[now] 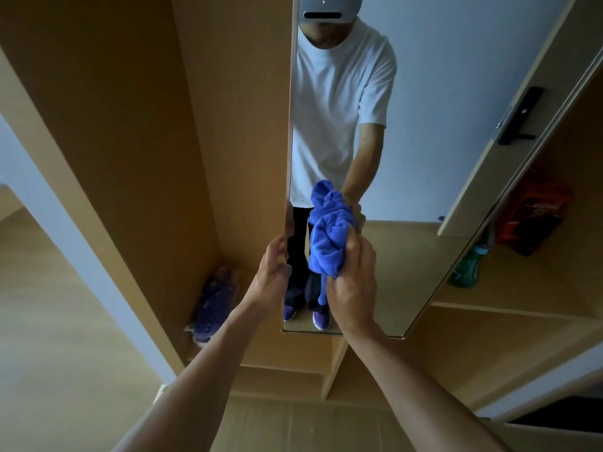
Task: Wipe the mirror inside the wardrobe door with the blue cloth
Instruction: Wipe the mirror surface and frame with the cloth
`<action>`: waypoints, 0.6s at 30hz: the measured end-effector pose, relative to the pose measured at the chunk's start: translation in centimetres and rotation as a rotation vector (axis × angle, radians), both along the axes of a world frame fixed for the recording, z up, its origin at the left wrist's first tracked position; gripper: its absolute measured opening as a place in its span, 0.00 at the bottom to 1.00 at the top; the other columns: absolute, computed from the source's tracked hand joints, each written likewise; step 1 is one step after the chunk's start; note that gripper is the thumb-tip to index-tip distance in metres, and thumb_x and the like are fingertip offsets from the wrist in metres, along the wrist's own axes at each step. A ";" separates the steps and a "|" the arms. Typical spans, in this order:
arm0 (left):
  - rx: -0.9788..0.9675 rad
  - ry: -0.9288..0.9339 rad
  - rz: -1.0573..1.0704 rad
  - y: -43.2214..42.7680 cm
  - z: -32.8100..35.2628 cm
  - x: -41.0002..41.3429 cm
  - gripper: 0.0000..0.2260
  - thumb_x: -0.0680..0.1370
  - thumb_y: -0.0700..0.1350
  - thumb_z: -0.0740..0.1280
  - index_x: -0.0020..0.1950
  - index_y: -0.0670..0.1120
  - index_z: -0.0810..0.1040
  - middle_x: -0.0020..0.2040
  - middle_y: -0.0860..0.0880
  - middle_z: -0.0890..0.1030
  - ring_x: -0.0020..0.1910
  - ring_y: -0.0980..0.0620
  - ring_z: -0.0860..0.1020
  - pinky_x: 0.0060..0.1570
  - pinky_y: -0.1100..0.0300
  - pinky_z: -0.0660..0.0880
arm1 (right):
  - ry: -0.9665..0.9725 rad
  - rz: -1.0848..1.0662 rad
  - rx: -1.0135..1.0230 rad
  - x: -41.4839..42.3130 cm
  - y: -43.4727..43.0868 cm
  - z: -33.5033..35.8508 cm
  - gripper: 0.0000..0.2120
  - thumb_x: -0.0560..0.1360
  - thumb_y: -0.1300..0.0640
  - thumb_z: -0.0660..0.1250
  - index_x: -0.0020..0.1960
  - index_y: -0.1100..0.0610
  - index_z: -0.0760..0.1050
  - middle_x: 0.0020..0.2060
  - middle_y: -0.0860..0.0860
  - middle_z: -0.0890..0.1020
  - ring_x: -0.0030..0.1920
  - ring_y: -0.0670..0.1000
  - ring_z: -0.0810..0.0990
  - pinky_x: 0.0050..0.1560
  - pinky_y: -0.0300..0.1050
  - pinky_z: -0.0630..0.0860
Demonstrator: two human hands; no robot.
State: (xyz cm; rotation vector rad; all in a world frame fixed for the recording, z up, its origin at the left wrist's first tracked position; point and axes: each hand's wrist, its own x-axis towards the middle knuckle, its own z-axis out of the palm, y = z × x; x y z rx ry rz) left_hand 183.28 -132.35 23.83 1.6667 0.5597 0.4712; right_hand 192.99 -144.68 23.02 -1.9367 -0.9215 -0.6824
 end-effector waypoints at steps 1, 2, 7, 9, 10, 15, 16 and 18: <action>-0.001 0.002 0.000 0.0 0.0 0.0 0.27 0.82 0.34 0.55 0.69 0.65 0.61 0.71 0.56 0.69 0.58 0.60 0.75 0.55 0.52 0.75 | -0.002 0.003 -0.013 -0.2 0.4 -0.1 0.25 0.79 0.58 0.70 0.74 0.60 0.68 0.62 0.54 0.76 0.60 0.53 0.76 0.55 0.42 0.79; -0.007 -0.001 0.000 0.1 0.0 0.0 0.25 0.83 0.35 0.55 0.69 0.65 0.62 0.71 0.56 0.70 0.61 0.58 0.75 0.58 0.51 0.75 | -0.008 0.006 -0.038 -0.4 0.8 -0.3 0.27 0.79 0.57 0.70 0.75 0.59 0.67 0.63 0.53 0.75 0.61 0.53 0.76 0.55 0.42 0.79; -0.063 -0.104 0.003 0.2 -0.5 -0.6 0.15 0.83 0.46 0.61 0.69 0.58 0.71 0.64 0.53 0.81 0.61 0.56 0.80 0.59 0.56 0.79 | -0.064 0.117 -0.241 -1.5 2.4 -0.8 0.32 0.76 0.60 0.68 0.77 0.54 0.61 0.62 0.51 0.72 0.60 0.52 0.75 0.46 0.45 0.83; -0.101 -0.143 -0.001 0.2 -0.8 -0.8 0.15 0.84 0.40 0.61 0.64 0.58 0.73 0.54 0.58 0.85 0.53 0.62 0.82 0.50 0.65 0.79 | -0.023 0.163 -0.257 -2.0 2.9 -0.7 0.32 0.75 0.61 0.70 0.76 0.54 0.62 0.60 0.50 0.73 0.57 0.51 0.76 0.43 0.44 0.82; -0.125 -0.133 -0.003 0.3 -0.8 -0.8 0.16 0.84 0.38 0.60 0.63 0.59 0.74 0.51 0.61 0.86 0.51 0.64 0.83 0.46 0.68 0.78 | -0.013 0.171 -0.265 -2.1 3.0 -0.6 0.32 0.76 0.61 0.71 0.76 0.54 0.62 0.59 0.50 0.73 0.57 0.51 0.77 0.43 0.43 0.82; -0.209 -0.044 -0.030 1.1 0.1 -1.0 0.17 0.85 0.42 0.58 0.61 0.65 0.74 0.52 0.68 0.83 0.54 0.67 0.81 0.44 0.70 0.78 | -0.134 0.150 -0.446 -0.7 1.4 2.0 0.31 0.71 0.59 0.69 0.73 0.53 0.66 0.55 0.52 0.74 0.51 0.55 0.76 0.30 0.43 0.70; -0.208 -0.029 -0.032 1.2 0.2 -1.0 0.15 0.86 0.44 0.57 0.64 0.63 0.74 0.55 0.65 0.83 0.57 0.65 0.80 0.48 0.67 0.78 | -0.198 0.138 -0.498 -0.1 0.8 2.8 0.30 0.71 0.57 0.69 0.72 0.52 0.68 0.55 0.52 0.75 0.50 0.55 0.76 0.31 0.44 0.70; -0.208 -0.013 -0.028 1.4 0.1 -1.0 0.14 0.87 0.47 0.55 0.70 0.58 0.72 0.61 0.59 0.80 0.62 0.61 0.77 0.60 0.56 0.76 | -0.297 0.127 -0.580 0.8 0.0 4.1 0.29 0.71 0.57 0.71 0.71 0.52 0.71 0.54 0.54 0.76 0.49 0.56 0.76 0.35 0.48 0.74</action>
